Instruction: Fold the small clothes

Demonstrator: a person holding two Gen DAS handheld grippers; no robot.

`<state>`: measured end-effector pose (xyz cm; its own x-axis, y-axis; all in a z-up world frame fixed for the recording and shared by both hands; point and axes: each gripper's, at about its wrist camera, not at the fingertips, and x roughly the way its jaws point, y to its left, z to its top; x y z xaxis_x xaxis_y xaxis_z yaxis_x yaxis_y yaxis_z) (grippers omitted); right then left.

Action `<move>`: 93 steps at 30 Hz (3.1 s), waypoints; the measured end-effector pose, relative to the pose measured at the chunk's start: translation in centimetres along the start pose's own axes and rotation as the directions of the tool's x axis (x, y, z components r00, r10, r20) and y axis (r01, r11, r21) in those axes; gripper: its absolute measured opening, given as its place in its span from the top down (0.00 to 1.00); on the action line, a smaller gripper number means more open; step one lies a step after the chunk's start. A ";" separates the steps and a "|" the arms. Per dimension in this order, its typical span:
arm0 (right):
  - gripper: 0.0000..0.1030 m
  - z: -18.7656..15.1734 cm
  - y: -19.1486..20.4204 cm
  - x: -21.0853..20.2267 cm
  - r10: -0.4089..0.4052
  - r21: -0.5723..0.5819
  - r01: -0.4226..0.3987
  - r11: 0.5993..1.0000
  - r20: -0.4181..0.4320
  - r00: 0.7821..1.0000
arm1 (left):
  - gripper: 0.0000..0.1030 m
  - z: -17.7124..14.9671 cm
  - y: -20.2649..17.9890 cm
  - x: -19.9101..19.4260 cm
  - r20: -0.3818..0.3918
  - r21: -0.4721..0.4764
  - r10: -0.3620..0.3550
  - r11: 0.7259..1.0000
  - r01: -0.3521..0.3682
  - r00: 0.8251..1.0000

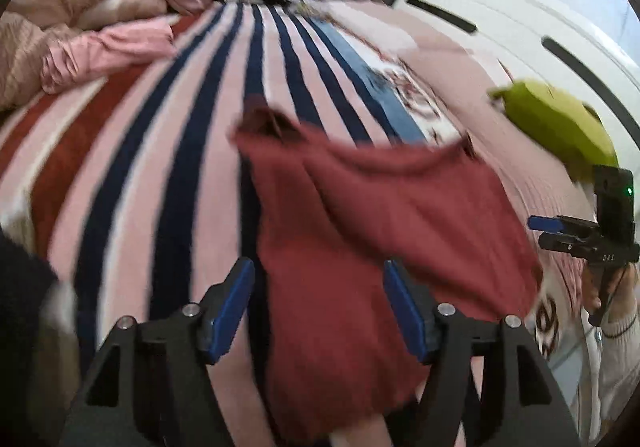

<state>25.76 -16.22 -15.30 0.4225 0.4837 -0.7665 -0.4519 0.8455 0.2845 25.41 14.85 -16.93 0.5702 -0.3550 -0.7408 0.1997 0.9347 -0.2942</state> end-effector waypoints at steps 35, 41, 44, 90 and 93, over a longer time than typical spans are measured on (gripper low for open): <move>0.76 5.3 -1.0 0.5 -0.030 0.019 0.029 0.999 0.083 0.996 | 0.81 4.4 -3.6 0.8 0.015 0.126 -0.016 0.992 0.013 1.000; 0.76 8.3 -1.8 7.0 -0.052 0.025 0.052 0.998 0.011 0.999 | 0.83 6.9 -3.4 7.7 -0.062 0.124 0.051 0.991 -0.043 0.997; 0.76 8.9 -2.7 8.4 -0.058 0.035 0.058 0.998 0.008 0.998 | 0.88 7.8 -2.4 9.1 -0.063 0.101 0.064 0.993 -0.058 0.996; 0.92 -5.9 11.8 1.0 0.142 -0.043 -0.136 0.990 0.222 0.965 | 0.17 -12.3 -3.6 -4.9 0.191 -0.340 -0.153 0.917 0.211 0.970; 0.92 -5.8 12.8 2.4 0.130 -0.035 -0.126 0.991 0.229 0.965 | 0.17 -12.5 -4.1 -3.7 0.184 -0.344 -0.146 0.917 0.203 0.972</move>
<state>16.43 -5.56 -16.90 0.5284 0.6285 -0.5708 -0.5284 0.7697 0.3583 12.55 12.11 -20.52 0.6716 -0.4782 -0.5659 0.0249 0.7780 -0.6278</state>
